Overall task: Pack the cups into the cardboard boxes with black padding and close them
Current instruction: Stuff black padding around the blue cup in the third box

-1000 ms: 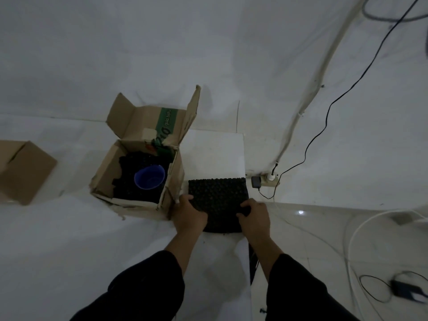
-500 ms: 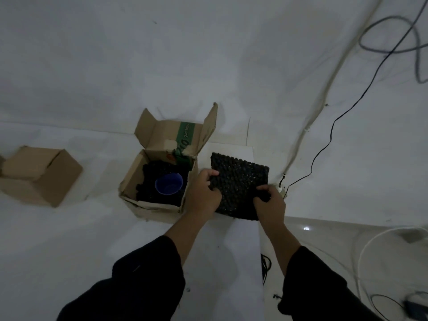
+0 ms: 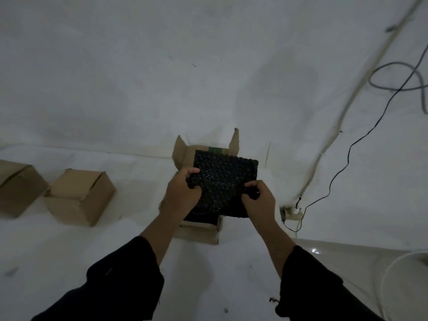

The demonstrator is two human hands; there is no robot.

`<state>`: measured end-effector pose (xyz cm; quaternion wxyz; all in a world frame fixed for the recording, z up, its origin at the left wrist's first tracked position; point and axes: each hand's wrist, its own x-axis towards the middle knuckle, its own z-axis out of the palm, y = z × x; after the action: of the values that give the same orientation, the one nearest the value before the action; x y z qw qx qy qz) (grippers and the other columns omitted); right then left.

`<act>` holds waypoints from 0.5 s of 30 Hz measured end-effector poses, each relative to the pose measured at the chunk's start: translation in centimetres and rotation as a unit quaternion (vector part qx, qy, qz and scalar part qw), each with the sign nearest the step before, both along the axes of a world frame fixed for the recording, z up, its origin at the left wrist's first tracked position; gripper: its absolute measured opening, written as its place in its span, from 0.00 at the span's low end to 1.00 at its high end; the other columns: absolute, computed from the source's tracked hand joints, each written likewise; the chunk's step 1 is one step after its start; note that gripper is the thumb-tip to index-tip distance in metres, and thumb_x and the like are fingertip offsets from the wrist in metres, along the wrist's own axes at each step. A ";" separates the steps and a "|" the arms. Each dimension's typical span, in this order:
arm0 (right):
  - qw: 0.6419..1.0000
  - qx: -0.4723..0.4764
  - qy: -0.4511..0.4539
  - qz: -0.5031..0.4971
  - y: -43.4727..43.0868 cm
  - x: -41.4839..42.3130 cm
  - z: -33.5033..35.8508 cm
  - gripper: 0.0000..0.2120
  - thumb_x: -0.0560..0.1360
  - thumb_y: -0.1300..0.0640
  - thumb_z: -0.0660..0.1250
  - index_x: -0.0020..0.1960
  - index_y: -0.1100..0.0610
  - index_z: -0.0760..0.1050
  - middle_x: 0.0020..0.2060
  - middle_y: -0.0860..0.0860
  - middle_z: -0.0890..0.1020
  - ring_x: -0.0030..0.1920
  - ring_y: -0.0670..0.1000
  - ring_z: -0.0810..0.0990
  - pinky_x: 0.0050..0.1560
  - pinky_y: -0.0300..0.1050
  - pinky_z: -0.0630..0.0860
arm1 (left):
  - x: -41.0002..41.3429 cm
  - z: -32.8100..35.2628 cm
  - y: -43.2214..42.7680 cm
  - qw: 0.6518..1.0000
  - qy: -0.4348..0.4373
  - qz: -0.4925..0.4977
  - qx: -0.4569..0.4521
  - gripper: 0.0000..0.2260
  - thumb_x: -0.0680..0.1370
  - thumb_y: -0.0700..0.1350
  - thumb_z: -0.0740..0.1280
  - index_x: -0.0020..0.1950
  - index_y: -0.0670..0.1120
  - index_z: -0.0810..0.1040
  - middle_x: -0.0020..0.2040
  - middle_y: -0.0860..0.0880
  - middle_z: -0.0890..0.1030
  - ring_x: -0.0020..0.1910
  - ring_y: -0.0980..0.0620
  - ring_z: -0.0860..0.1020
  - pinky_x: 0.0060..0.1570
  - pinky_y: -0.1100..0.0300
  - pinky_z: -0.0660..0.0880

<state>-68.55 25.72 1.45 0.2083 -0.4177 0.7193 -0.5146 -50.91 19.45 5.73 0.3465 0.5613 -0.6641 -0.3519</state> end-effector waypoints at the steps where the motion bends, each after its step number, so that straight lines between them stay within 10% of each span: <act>1: 1.000 -0.002 0.005 0.007 -0.2 0.7 0.1 0.11 0.70 0.67 0.66 0.47 0.53 0.73 0.46 0.53 0.79 0.46 0.53 0.77 0.41 0.42 0.71 | 0.9 0.1 -0.3 1.000 -0.007 0.001 -0.004 0.18 0.73 0.35 0.66 0.61 0.49 0.74 0.58 0.48 0.77 0.51 0.52 0.76 0.39 0.68 0.70; 15: 0.995 0.050 0.076 0.027 -2.6 6.1 0.4 0.10 0.71 0.66 0.67 0.49 0.54 0.73 0.48 0.53 0.79 0.47 0.52 0.77 0.44 0.42 0.73 | 6.7 -1.5 -4.4 0.999 -0.036 -0.024 0.017 0.18 0.72 0.36 0.69 0.61 0.47 0.76 0.59 0.45 0.78 0.46 0.47 0.79 0.45 0.59 0.74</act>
<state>-62.48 23.11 1.87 0.1876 -0.4642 0.7460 -0.4390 -44.26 15.06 4.26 0.3041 0.5630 -0.6836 -0.3511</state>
